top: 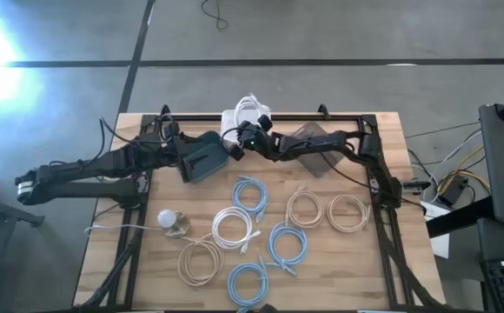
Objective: Sort HDMI cables
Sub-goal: Put the top white HDMI cable into the white bin, then put the white HDMI cable into the white bin
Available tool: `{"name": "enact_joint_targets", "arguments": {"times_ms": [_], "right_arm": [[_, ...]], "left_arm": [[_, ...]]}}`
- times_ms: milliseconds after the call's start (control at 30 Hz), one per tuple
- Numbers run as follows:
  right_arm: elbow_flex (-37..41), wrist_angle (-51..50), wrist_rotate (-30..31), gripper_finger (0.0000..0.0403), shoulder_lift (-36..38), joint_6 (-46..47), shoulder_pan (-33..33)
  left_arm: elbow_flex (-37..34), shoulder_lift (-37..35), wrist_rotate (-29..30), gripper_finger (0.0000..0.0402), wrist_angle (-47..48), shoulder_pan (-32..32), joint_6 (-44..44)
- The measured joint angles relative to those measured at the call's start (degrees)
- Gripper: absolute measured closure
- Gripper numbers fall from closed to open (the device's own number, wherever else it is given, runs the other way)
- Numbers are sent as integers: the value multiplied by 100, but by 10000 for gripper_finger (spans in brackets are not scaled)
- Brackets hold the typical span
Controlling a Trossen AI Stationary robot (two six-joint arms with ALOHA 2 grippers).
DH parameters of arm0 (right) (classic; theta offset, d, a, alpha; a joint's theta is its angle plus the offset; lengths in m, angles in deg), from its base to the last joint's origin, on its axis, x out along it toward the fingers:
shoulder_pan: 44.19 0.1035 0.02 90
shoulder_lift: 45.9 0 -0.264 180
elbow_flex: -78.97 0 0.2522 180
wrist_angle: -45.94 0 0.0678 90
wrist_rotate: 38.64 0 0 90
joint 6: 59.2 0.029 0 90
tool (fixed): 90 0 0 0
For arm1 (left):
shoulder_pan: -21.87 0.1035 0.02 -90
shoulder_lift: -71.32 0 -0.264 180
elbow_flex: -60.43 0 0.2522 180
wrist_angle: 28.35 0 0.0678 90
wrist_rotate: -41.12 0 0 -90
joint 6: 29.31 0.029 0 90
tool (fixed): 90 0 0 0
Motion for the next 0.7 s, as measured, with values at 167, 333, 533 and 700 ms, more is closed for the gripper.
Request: {"name": "enact_joint_targets", "arguments": {"times_ms": [167, 333, 533, 700], "right_arm": [[0, -9, 35, 364, 21, -27, 14], [-2, -20, 37, 351, 100, -4, -4], [-4, -47, 53, 308, 123, -26, -22], [-4, -49, 53, 277, 166, -47, -22]], "left_arm": [[0, 0, 0, 149, -1, -2, 0], [0, 0, 0, 149, -1, -2, 0], [0, 0, 0, 149, -1, -2, 0], [0, 2, 0, 149, -1, 0, 0]]}}
